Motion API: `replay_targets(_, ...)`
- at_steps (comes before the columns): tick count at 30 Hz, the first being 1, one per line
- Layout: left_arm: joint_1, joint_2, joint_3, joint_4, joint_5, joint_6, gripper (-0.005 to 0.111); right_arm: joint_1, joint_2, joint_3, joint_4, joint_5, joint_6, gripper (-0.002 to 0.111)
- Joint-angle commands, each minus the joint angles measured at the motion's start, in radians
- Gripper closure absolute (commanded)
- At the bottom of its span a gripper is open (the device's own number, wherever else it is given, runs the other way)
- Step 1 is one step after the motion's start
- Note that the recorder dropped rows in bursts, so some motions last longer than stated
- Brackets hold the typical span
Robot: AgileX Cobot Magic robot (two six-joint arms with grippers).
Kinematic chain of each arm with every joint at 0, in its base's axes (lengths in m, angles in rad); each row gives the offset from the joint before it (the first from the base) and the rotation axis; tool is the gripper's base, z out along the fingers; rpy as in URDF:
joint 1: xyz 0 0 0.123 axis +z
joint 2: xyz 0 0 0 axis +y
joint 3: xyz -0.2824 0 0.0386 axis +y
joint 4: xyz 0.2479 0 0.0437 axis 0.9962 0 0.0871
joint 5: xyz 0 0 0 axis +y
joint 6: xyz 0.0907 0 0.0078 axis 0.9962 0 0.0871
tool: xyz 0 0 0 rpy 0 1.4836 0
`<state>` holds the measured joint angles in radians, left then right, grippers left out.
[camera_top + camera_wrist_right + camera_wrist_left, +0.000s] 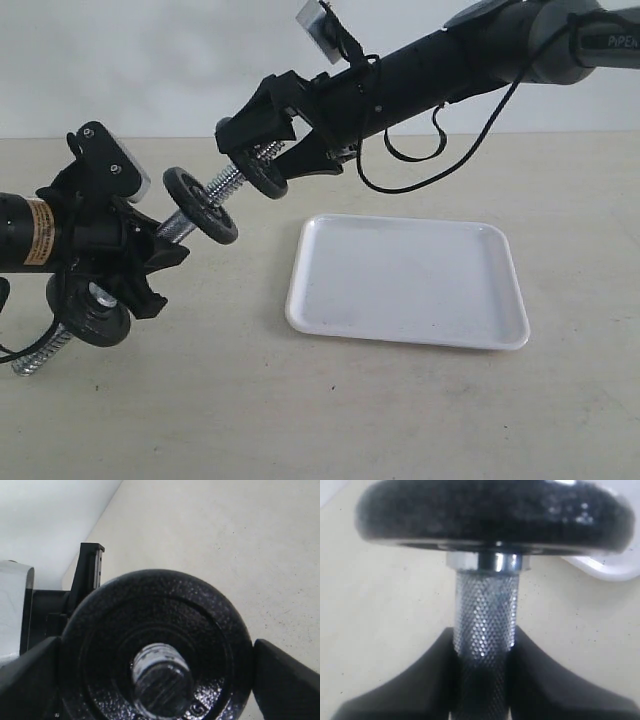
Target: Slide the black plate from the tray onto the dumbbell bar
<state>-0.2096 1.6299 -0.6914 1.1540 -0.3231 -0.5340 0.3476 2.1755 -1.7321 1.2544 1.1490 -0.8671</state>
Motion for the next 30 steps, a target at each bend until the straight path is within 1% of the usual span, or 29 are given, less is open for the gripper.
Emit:
replay_targets(1, 0.0, -0.052, -0.043, -0.088, -0.44, -0.032, 0.102, 0.01, -0.021, -0.006, 0.054, 0.072, -0.004, 0.108)
replay_targets(10, 0.0, -0.052, -0.043, -0.094, -0.44, -0.032, 0.102, 0.046, -0.021, -0.006, 0.054, 0.072, -0.002, 0.108)
replay_targets(24, 0.0, -0.052, -0.043, -0.094, -0.438, -0.032, 0.102, 0.046, -0.021, -0.006, 0.049, 0.072, -0.006, 0.108)
replay_targets(25, 0.0, -0.052, -0.043, -0.094, -0.438, -0.032, 0.102, 0.046, -0.021, -0.006, 0.049, 0.072, -0.006, 0.106)
replay_targets(27, 0.0, -0.052, -0.043, -0.094, -0.438, -0.032, 0.102, 0.046, -0.021, -0.006, 0.049, 0.072, -0.006, 0.097)
replay_targets(30, 0.0, -0.052, -0.043, -0.094, -0.436, -0.032, 0.102, 0.046, -0.021, -0.006, 0.049, 0.072, -0.006, 0.074)
